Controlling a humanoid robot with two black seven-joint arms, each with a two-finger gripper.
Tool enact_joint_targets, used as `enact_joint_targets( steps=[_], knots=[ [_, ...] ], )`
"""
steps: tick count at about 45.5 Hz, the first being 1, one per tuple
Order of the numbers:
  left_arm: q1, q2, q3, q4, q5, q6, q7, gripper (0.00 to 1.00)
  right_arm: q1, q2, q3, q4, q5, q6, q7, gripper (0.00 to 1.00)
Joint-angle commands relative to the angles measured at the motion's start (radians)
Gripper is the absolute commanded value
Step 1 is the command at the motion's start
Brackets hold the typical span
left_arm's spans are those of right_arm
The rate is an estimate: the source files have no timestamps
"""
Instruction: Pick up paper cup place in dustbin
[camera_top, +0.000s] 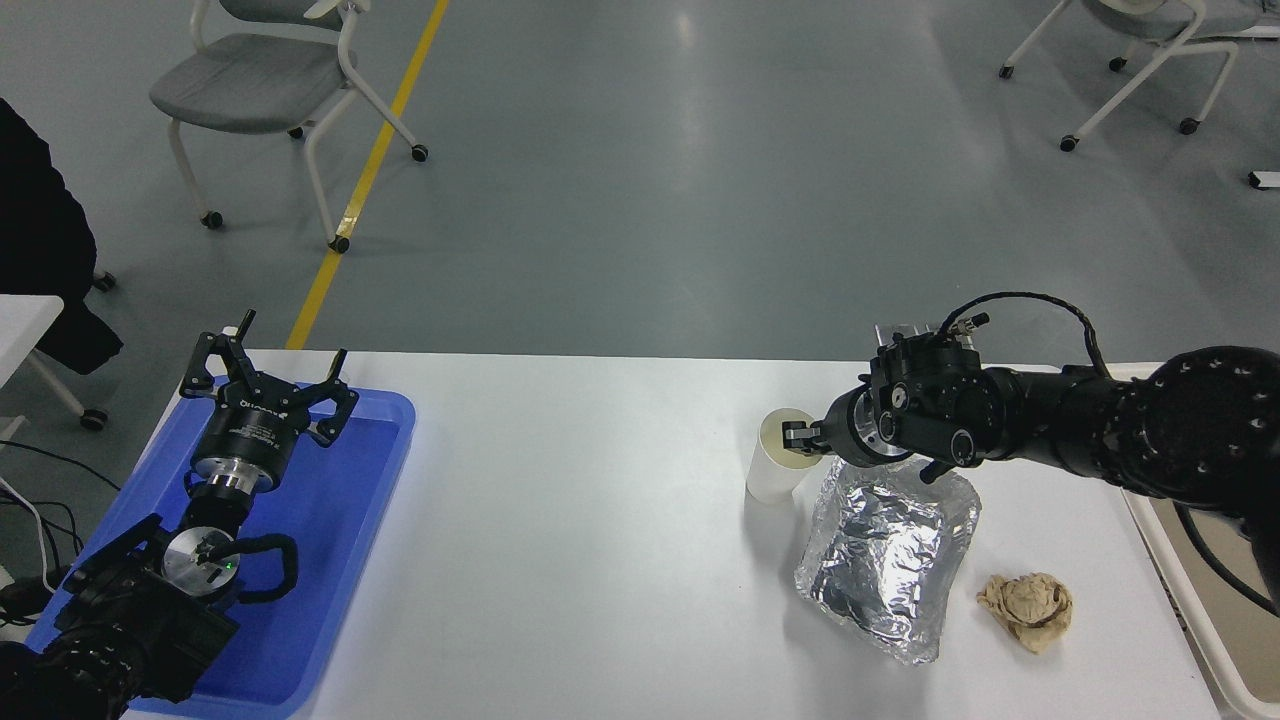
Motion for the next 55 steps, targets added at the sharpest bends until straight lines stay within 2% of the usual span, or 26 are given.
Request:
enact_joint_targets(
  steps=[1, 6, 20, 29, 45, 51, 55],
  knots=[
    [0.0, 0.002, 0.0, 0.0, 0.0, 0.0, 0.0, 1.0, 0.12, -0.078, -0.016, 0.107, 0.001, 0.05, -0.003, 0.0],
    [0.002, 0.002, 0.0, 0.001, 0.0, 0.0, 0.0, 1.0, 0.275, -0.142, -0.054, 0.235, 0.002, 0.082, -0.004, 0.0],
    [0.003, 0.003, -0.002, 0.001, 0.0, 0.0, 0.0, 1.0, 0.746, -0.234, -0.246, 0.538, 0.03, 0.191, -0.007, 0.0],
    [0.003, 0.005, -0.002, -0.003, 0.0, 0.0, 0.0, 1.0, 0.953, -0.234, -0.298, 0.622, 0.142, 0.288, -0.049, 0.0],
    [0.003, 0.003, -0.002, 0.001, 0.0, 0.0, 0.0, 1.0, 1.013, -0.256, -0.373, 0.639, 0.137, 0.323, -0.063, 0.0],
    [0.003, 0.003, 0.0, 0.001, 0.0, 0.0, 0.0, 1.0, 1.018, -0.328, -0.447, 0.633, 0.108, 0.328, -0.063, 0.0],
    [0.002, 0.003, 0.0, -0.003, 0.0, 0.0, 0.0, 1.0, 1.02, -0.435, -0.478, 0.627, 0.021, 0.34, -0.052, 0.0]
  ],
)
